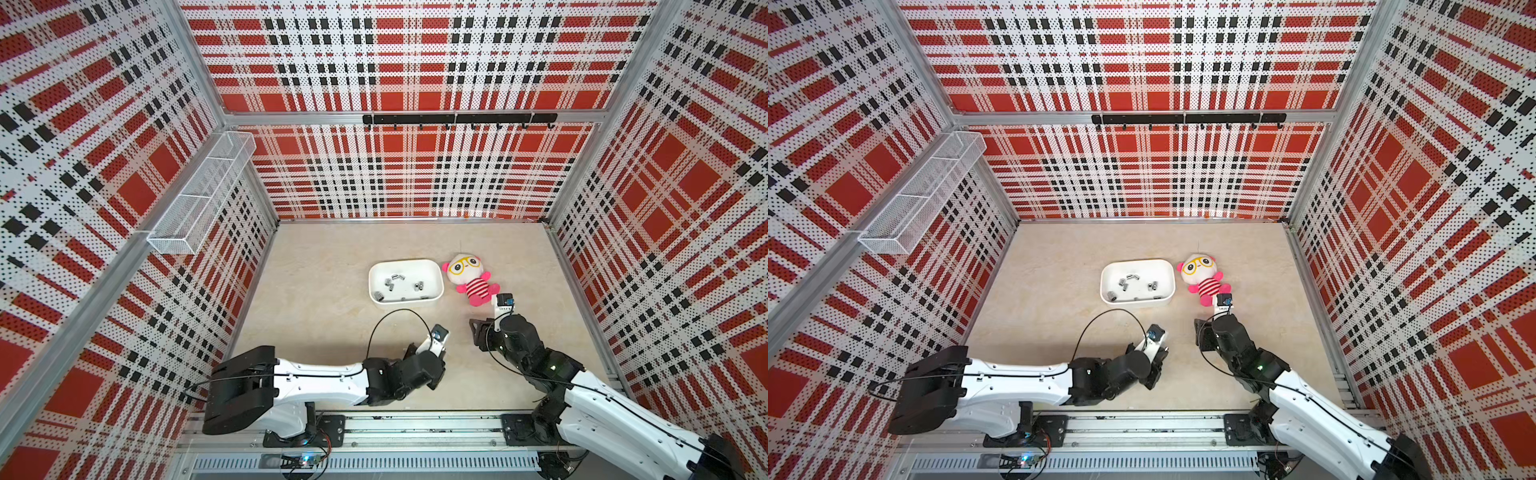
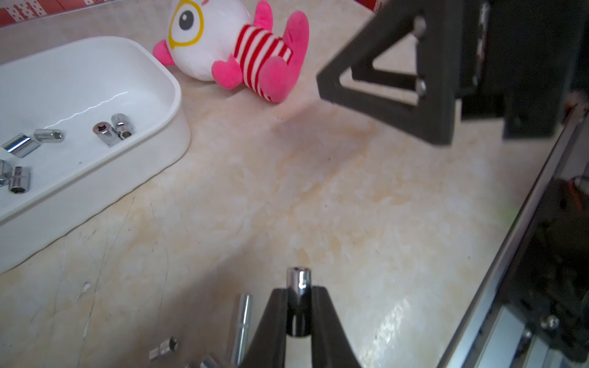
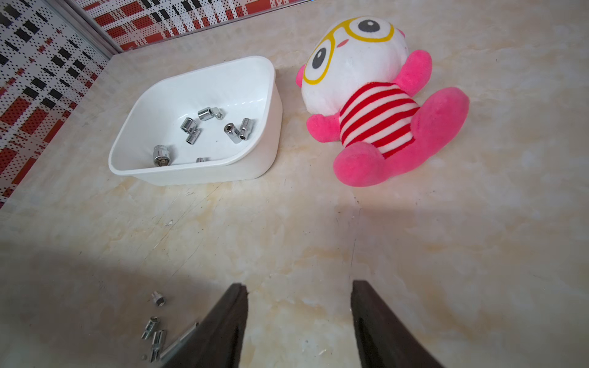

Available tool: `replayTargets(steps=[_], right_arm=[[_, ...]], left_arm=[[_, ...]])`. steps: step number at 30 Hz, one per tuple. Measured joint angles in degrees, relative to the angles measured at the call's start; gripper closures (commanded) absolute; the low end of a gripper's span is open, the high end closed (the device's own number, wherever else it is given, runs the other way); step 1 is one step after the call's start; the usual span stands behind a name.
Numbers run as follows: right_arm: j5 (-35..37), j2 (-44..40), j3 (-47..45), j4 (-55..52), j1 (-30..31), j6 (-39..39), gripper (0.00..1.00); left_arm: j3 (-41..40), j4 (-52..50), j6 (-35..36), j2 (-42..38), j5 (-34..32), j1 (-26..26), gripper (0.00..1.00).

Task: Put the socket on the desktop into the storage box
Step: Pick up the socket head from the center of the board, then place the socket head in the storage box.

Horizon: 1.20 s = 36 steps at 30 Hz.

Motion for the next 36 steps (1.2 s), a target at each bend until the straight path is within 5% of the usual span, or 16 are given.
replayTargets(steps=[6,12,23,28,36], right_arm=[[-0.6,-0.7,-0.5,0.2,0.0,0.0,0.41],[-1.9,1.0,-0.7,0.9,0.0,0.0,0.41],[-3.5,3.5,-0.7,1.7,0.1,-0.3,0.4],[-5.0,3.7,-0.7,2.1,0.5,-0.8,0.38],[-6.0,7.0,-0.6,3.1,2.9,-1.2,0.35]], left_arm=[[9.0,5.7,-5.0,3.7,5.6,15.2,1.0],[17.7,8.3,-7.0,13.5,9.2,22.1,1.0],[19.6,4.7,-6.9,25.3,16.1,32.9,1.0],[21.1,3.8,-6.2,26.8,19.3,35.0,0.76],[21.4,2.5,-4.4,26.4,19.8,34.1,0.62]])
